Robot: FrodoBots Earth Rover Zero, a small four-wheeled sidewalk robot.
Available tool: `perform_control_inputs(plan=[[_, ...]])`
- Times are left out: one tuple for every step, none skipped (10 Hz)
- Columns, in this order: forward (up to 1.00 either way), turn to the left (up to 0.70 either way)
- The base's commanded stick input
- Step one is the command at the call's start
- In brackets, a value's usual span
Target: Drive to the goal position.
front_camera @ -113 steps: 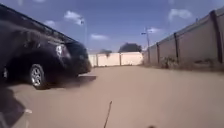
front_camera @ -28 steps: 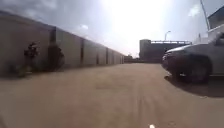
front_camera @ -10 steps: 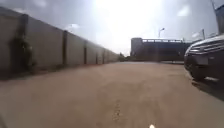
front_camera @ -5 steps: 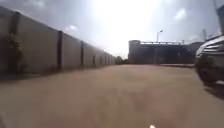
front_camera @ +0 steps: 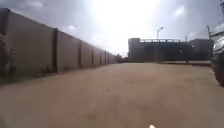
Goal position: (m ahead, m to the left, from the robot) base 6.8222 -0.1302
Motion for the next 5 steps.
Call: perform_control_inputs(plan=[[1.0,-0.27],[1.0,0.0],[1.0,0.0],[1.0,0.0],[1.0,0.0]])
